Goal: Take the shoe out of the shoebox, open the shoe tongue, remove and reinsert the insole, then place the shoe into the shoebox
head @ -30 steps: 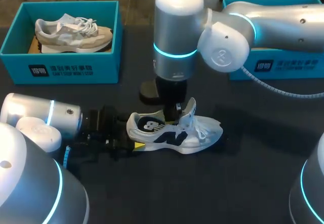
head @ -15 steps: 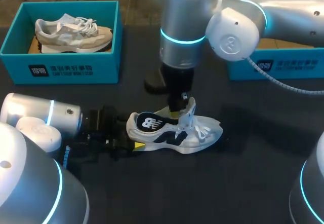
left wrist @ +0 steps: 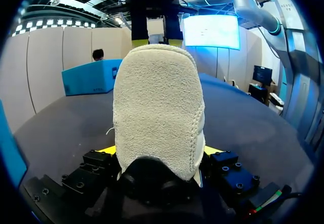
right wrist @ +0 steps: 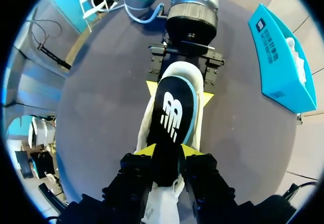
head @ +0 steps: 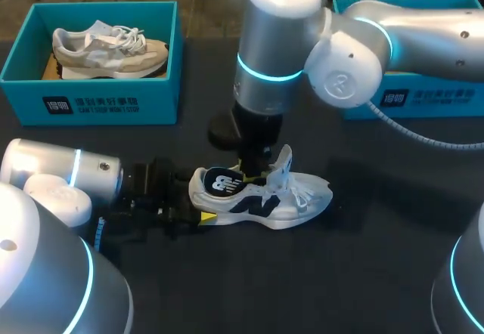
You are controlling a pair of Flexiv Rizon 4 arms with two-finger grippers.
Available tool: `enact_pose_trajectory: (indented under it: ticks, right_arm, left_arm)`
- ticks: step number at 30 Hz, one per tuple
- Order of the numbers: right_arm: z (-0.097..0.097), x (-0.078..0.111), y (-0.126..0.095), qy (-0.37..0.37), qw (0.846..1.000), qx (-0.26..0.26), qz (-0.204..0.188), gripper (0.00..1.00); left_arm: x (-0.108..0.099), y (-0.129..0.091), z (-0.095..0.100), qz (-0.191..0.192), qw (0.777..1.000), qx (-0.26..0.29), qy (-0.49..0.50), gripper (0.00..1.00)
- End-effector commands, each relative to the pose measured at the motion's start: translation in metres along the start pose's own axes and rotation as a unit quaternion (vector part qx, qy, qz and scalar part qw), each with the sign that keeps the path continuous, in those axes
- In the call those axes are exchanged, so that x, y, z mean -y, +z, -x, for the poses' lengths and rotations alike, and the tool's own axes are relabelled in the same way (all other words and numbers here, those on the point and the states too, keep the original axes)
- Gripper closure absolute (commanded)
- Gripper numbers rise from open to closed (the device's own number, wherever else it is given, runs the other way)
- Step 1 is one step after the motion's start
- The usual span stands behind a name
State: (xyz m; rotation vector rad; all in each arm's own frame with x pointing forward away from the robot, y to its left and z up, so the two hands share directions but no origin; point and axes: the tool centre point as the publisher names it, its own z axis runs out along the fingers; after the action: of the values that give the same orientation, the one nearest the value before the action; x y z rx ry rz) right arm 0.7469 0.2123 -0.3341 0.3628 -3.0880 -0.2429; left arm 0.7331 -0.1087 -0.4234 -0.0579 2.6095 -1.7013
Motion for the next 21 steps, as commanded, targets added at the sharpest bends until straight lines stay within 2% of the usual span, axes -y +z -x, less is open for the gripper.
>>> enact_pose_trajectory:
  ticks: [1, 8, 14, 21]
  right_arm:
    - [0.000, -0.002, 0.012, 0.007, 1.000, 0.008, -0.001, 0.71]
    - [0.002, 0.001, 0.021, 0.020, 0.999, 0.027, -0.017, 0.71]
    - [0.007, 0.006, 0.018, 0.015, 0.999, 0.032, -0.032, 0.59]
    - [0.015, 0.009, 0.021, 0.006, 0.999, 0.039, -0.030, 0.57]
  left_arm:
    - [-0.001, 0.000, 0.002, 0.001, 1.000, -0.001, 0.000, 1.00]
    - [-0.001, 0.000, 0.002, 0.001, 1.000, -0.001, 0.000, 1.00]
    - [-0.001, 0.000, 0.002, 0.001, 1.000, -0.001, 0.000, 1.00]
    - [-0.001, 0.000, 0.002, 0.001, 1.000, -0.001, 0.000, 1.00]
